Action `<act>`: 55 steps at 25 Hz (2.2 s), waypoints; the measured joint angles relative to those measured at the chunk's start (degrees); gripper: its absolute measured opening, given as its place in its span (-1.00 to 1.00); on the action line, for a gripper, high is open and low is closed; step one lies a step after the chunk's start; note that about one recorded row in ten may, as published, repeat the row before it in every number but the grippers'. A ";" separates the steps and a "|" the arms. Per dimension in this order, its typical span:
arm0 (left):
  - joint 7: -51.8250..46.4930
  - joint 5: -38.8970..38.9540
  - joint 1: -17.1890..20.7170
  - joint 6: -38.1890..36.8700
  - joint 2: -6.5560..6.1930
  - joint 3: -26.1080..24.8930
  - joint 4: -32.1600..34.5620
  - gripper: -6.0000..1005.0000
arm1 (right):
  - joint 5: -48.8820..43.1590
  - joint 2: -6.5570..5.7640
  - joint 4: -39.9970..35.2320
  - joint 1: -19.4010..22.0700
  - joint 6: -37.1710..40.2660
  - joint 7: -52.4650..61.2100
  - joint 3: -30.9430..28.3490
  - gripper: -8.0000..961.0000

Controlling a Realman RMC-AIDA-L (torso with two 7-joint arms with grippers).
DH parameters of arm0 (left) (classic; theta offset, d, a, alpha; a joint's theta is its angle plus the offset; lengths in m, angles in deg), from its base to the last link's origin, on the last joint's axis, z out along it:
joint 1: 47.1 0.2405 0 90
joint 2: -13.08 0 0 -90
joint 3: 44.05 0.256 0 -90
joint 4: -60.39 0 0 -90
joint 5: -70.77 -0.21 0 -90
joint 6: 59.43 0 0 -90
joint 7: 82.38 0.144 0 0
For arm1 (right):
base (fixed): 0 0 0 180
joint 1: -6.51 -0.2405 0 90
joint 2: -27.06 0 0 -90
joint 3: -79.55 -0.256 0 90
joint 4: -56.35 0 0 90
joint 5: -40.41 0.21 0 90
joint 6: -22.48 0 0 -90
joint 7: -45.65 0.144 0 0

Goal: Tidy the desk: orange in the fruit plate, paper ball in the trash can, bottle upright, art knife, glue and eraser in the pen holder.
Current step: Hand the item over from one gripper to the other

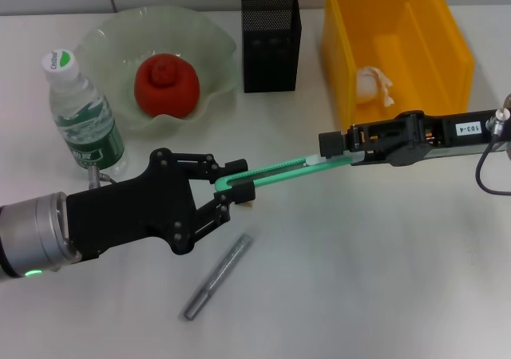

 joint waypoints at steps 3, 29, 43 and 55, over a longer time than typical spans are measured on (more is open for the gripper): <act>0.68 -0.01 0.01 0.03 0.00 0.00 -0.26 -0.57 | -0.08 0.01 0.00 -0.01 -0.03 0.06 0.00 0.14; 8.22 -0.01 0.27 0.61 0.09 -0.26 -2.54 -0.57 | -0.28 0.10 -0.17 0.42 0.73 -0.03 0.00 -0.36; 8.21 -0.03 0.28 0.59 0.09 -0.18 -2.52 -0.56 | -0.28 0.01 -0.16 0.69 1.24 -0.53 0.08 -0.47; 8.18 -0.05 0.25 0.56 0.08 -0.34 -2.73 -0.56 | -0.28 0.06 -0.20 0.70 1.71 -1.35 0.08 -0.57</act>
